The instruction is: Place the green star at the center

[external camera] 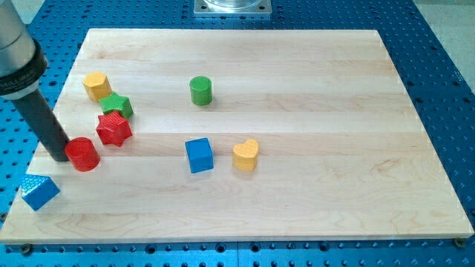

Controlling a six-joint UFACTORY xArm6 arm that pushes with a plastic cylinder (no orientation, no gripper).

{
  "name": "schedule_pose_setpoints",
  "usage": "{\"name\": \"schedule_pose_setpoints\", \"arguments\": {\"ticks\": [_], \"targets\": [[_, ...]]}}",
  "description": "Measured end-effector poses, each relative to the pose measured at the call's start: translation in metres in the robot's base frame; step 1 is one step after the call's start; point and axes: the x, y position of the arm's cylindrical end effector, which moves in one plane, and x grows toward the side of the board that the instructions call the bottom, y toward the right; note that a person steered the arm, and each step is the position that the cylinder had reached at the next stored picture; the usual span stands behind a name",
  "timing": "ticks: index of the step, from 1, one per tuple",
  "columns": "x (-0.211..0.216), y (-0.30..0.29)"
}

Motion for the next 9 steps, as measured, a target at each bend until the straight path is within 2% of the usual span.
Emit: {"name": "schedule_pose_setpoints", "arguments": {"ticks": [1, 2, 5, 6, 7, 8, 9], "targets": [[-0.038, 0.011], [-0.057, 0.043], [-0.120, 0.066], [-0.124, 0.071], [-0.125, 0.052], [-0.097, 0.063], [-0.061, 0.136]]}}
